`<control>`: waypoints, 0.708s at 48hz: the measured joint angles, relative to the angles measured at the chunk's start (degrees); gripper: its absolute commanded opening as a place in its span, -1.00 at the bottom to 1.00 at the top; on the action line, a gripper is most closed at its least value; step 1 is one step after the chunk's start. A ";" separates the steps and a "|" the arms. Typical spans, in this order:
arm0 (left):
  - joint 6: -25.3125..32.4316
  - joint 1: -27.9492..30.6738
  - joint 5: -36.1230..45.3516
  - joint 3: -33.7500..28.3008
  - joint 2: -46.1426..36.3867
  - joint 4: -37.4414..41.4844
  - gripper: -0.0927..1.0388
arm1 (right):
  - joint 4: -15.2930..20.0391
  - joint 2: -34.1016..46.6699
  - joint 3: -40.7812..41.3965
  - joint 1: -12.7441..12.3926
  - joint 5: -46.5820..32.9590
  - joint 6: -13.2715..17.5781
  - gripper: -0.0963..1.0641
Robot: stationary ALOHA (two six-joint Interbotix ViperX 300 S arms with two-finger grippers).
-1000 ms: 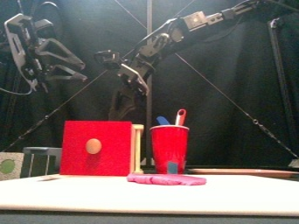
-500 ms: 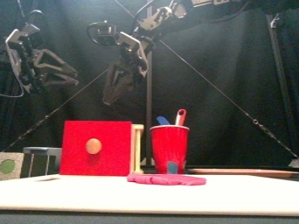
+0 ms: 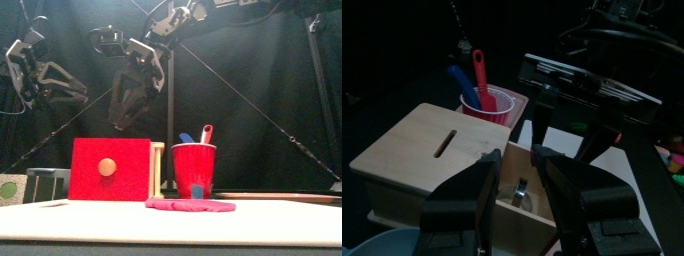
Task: Get the cutter from the drawer then cut the dough then place the extra dough in the bowl
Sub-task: Place the cutter on the board
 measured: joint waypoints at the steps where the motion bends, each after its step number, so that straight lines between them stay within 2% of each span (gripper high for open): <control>1: -0.09 0.00 0.00 0.09 0.00 0.00 0.44 | -0.09 0.09 0.00 -0.09 0.09 0.00 0.60; 14: 0.00 0.09 0.09 0.18 0.00 -0.09 0.44 | -1.49 1.14 -0.35 -0.26 0.18 0.00 0.60; 34: -0.09 0.18 0.09 1.14 0.00 -0.18 0.44 | -1.67 3.78 -1.32 -2.29 0.18 -0.18 0.60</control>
